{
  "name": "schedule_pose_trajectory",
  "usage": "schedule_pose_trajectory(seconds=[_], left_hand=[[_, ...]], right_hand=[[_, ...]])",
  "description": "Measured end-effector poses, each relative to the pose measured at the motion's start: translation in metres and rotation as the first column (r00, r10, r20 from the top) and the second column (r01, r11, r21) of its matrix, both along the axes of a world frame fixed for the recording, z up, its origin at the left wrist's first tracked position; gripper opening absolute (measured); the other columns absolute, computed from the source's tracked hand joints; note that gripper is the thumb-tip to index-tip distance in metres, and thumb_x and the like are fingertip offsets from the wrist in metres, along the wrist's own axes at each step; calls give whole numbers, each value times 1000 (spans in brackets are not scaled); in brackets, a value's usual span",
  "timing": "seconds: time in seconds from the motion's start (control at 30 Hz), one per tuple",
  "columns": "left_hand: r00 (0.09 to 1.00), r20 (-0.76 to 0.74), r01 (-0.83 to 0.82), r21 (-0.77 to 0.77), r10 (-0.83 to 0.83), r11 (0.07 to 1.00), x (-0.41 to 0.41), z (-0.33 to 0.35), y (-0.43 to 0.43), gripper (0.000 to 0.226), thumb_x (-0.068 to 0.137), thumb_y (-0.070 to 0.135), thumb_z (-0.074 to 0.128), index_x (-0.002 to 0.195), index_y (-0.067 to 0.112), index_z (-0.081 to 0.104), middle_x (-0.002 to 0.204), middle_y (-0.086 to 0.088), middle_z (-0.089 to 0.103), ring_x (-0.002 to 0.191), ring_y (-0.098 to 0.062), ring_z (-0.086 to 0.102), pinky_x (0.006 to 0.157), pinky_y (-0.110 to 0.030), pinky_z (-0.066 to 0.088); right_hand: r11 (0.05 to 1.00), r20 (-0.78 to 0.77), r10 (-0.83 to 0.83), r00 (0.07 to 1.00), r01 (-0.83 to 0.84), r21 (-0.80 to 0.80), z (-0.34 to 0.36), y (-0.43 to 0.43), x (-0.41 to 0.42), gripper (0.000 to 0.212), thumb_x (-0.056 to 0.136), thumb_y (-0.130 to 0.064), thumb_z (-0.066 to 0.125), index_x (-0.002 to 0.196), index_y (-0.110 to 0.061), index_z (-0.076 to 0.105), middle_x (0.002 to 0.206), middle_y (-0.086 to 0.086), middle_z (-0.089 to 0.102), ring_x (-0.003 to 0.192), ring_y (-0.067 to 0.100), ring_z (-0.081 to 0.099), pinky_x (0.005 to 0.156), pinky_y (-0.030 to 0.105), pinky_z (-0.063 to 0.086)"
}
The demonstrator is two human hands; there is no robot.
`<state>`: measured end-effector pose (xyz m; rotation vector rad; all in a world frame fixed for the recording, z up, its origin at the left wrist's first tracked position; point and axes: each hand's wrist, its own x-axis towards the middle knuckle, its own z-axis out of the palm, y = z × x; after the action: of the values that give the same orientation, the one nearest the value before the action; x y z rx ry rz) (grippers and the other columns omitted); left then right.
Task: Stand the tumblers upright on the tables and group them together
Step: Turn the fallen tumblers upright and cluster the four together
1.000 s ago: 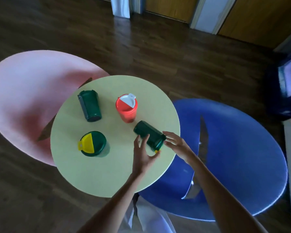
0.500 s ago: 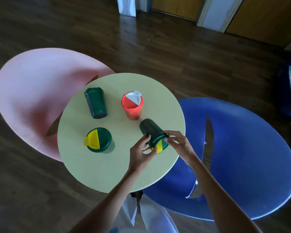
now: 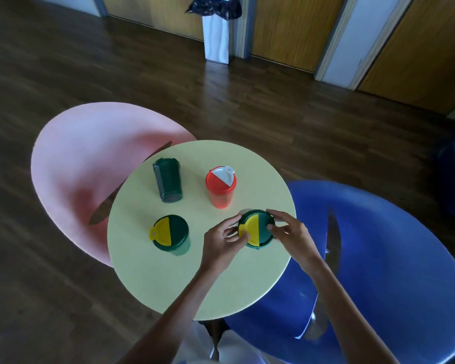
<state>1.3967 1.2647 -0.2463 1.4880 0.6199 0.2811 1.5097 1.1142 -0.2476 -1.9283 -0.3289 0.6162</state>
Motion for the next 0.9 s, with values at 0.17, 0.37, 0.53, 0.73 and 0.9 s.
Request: schedule_pose_trajectory(seconds=[0.17,0.37,0.53,0.73,0.9], left_hand=[[995,-84,56,29,-54,998,3,-5,0,49,76,3,73,119,23,61,97,20,66,85,8,64,77,-10,49],[979,-179,113,55,-102,992,9,-10,-4,45,80,7,69,122,21,60,93,19,63,76,19,60,67,-3,45],[976,-197,114,84,-95,990,16,-13,0,38,82,12,69,117,26,62,90,20,63,72,17,60,65,-4,45],[975,-187,127,41,-117,991,21,-17,3,33,85,17,67,113,33,60,102,17,65,87,6,65,74,-9,48],[968,-206,152,42,-140,987,23,-17,6,35,86,17,66,118,28,58,108,7,66,85,4,65,72,-8,47]], right_hand=[[999,-36,-9,999,8,-33,-10,1,-3,34,90,-14,61,112,-40,59,109,-5,62,81,18,68,80,33,57],[997,-116,-49,992,43,-57,-22,-1,-3,33,91,-11,59,116,-32,59,108,2,62,72,14,69,79,36,58],[995,-156,-93,983,88,-35,-25,3,2,34,91,-11,59,119,-29,60,104,2,62,74,14,69,78,37,59],[995,-138,-87,987,79,-62,-26,6,5,36,92,-15,58,125,-27,57,100,-2,61,74,16,70,77,39,59],[994,-102,-21,995,10,-107,-21,4,9,33,92,-19,58,123,-30,56,97,-2,63,76,19,68,72,27,58]])
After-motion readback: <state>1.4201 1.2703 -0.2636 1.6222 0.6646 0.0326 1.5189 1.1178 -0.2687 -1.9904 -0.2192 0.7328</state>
